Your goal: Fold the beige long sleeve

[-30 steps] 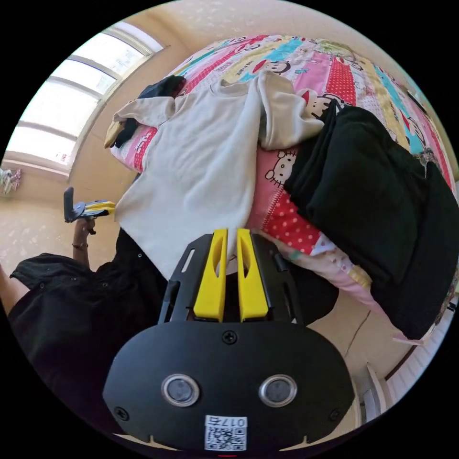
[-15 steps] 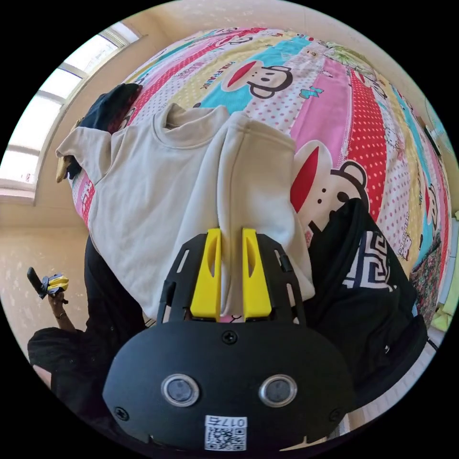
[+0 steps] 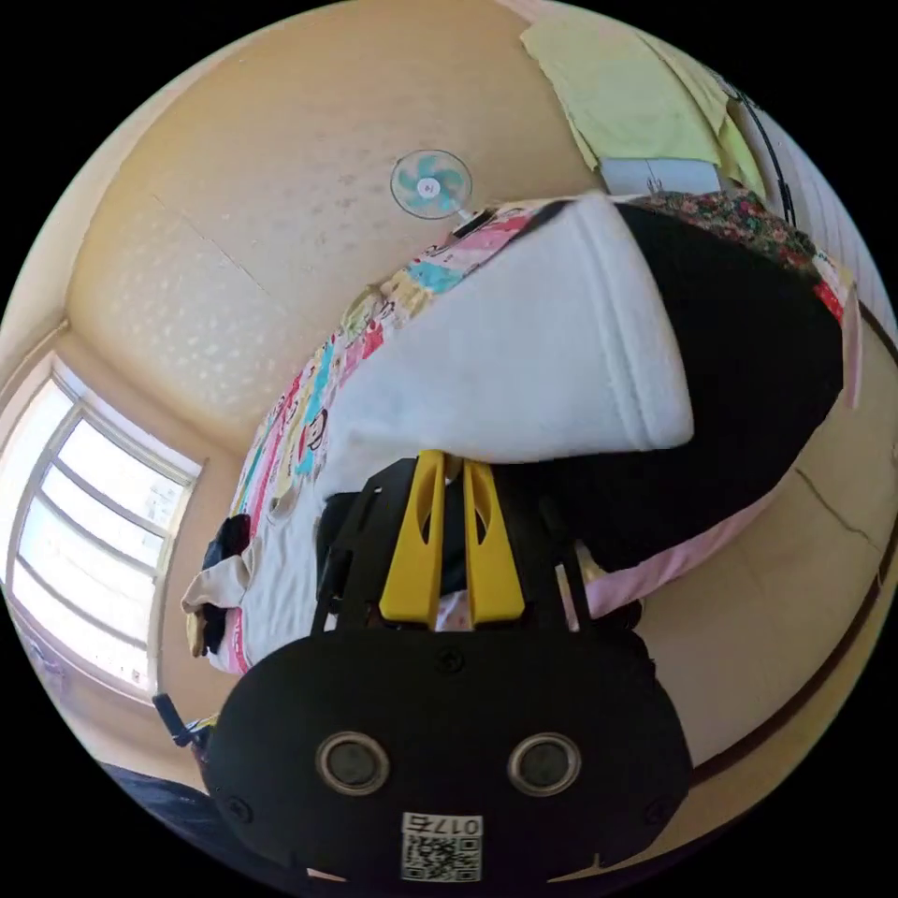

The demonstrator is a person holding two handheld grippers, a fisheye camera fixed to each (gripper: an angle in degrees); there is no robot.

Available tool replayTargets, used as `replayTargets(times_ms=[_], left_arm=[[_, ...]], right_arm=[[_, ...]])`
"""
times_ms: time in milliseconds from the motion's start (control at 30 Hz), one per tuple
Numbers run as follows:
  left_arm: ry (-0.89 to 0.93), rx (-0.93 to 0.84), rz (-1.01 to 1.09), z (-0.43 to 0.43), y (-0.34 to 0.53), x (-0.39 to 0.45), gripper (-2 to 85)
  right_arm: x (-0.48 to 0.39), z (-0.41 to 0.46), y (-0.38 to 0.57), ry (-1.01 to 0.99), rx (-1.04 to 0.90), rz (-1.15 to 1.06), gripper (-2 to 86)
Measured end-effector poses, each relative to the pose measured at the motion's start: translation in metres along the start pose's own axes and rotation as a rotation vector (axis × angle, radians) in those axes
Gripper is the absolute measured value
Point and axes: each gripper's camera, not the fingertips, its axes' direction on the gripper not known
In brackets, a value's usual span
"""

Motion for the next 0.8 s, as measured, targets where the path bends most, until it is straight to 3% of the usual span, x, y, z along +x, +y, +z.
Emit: replayTargets(times_ms=[100, 233, 333, 433, 533, 600, 633, 733, 800], left_arm=[[0.026, -0.016, 0.021, 0.001, -0.003, 0.007, 6.3], [-0.12, 0.024, -0.016, -0.025, 0.014, 0.012, 6.3], [-0.141, 0.063, -0.109, -0.042, 0.031, 0.003, 6.6], [-0.122, 0.11, -0.182, -0.054, 0.044, -0.005, 7.1], [-0.144, 0.175, -0.227, -0.062, 0.055, -0.016, 7.3], [-0.153, 0.184, -0.299, -0.062, 0.061, -0.037, 7.6], [-0.149, 0.179, -0.361, -0.064, 0.064, -0.053, 8.3], [-0.127, 0.267, -0.431, -0.091, 0.066, -0.077, 10.2], [-0.155, 0.347, -0.442, -0.115, 0.062, -0.086, 10.4]], right_arm=[[-0.008, -0.013, 0.013, -0.121, 0.154, 0.059, 2.6], [-0.155, -0.027, -0.008, -0.004, 0.367, -0.183, 2.9], [-0.295, 0.005, -0.009, -0.155, 0.372, -0.456, 3.1], [-0.425, 0.074, 0.029, -0.281, 0.229, -0.749, 3.2], [-0.492, 0.183, 0.107, -0.396, -0.096, -0.89, 3.2], [-0.501, 0.273, 0.178, -0.311, -0.413, -0.96, 3.3], [-0.493, 0.326, 0.221, -0.14, -0.585, -0.973, 3.3], [-0.495, 0.303, 0.228, -0.124, -0.432, -0.99, 2.7], [-0.507, 0.294, 0.212, -0.05, -0.47, -1.0, 2.4]])
